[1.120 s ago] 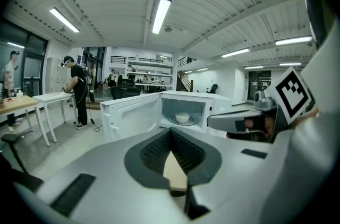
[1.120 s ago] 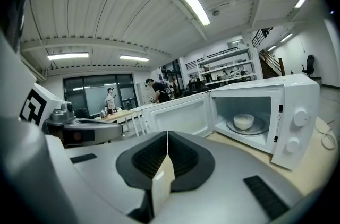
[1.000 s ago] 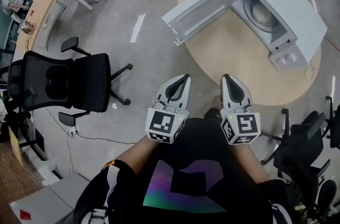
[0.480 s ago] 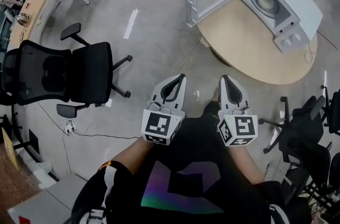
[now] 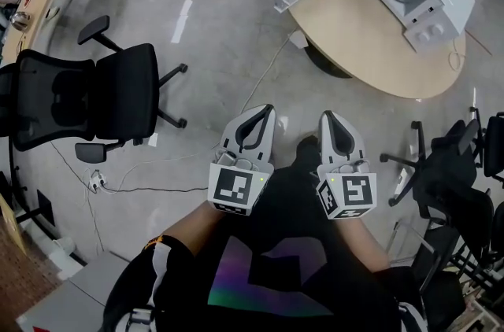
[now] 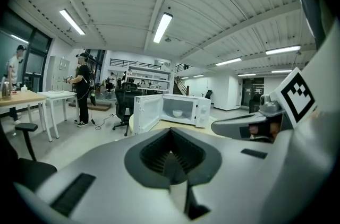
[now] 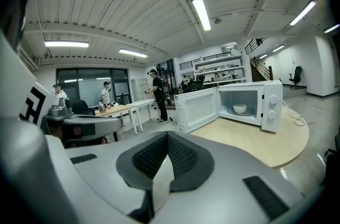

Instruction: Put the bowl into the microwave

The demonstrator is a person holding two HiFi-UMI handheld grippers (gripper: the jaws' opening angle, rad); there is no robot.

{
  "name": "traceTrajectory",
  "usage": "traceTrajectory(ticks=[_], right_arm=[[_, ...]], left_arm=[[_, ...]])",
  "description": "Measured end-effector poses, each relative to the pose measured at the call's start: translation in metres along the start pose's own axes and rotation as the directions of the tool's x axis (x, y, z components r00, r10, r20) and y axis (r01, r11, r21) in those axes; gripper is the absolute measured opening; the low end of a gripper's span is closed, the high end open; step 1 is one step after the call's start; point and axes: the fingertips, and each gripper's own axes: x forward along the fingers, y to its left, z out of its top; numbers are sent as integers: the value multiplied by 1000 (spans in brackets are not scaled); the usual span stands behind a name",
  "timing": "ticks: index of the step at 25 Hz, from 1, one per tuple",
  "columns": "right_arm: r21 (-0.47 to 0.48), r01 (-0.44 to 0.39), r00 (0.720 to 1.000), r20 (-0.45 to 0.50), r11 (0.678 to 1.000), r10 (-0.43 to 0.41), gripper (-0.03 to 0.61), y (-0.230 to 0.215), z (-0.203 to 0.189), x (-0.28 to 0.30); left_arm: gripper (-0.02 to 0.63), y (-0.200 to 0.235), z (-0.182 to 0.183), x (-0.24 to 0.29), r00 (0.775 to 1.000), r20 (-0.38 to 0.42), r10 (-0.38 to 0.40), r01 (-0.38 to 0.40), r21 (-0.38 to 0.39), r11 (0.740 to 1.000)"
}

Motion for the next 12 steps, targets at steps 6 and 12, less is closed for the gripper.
traceTrajectory(ticks=[6,12], right_arm=[[7,16,1000,2,1000,-16,15,7,-14,-16],[20,56,998,9,998,-56,15,-3,-18,-26]], left_arm=[[46,-15,-2,1,998,25,-56,55,30,998],[46,-28,2,5,995,48,-87,85,49,995]])
